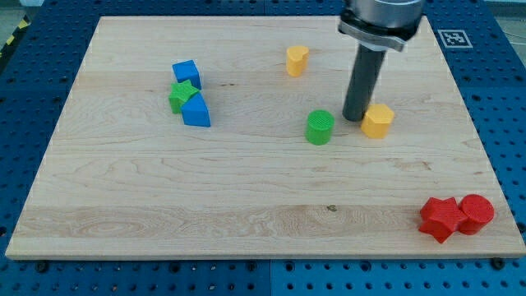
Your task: Push the yellow hexagon towards the red star
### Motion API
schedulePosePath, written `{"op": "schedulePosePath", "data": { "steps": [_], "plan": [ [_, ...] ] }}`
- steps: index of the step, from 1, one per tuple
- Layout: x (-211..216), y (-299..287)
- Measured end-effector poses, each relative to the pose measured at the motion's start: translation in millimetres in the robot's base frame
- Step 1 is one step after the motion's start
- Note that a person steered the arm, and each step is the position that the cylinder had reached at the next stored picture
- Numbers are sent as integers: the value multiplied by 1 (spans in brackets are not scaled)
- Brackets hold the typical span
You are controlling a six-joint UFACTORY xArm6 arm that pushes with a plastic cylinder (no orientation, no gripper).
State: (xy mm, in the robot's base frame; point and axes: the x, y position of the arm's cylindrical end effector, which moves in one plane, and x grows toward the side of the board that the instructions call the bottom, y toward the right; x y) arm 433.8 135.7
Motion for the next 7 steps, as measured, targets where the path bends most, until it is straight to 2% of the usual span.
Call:
{"op": "schedulePosePath", "data": {
  "steps": [1, 2, 3, 6, 7],
  "plan": [
    [21, 27],
    [-6, 29],
    [-24, 65],
    [43, 59],
    [27, 48]
  ]
}}
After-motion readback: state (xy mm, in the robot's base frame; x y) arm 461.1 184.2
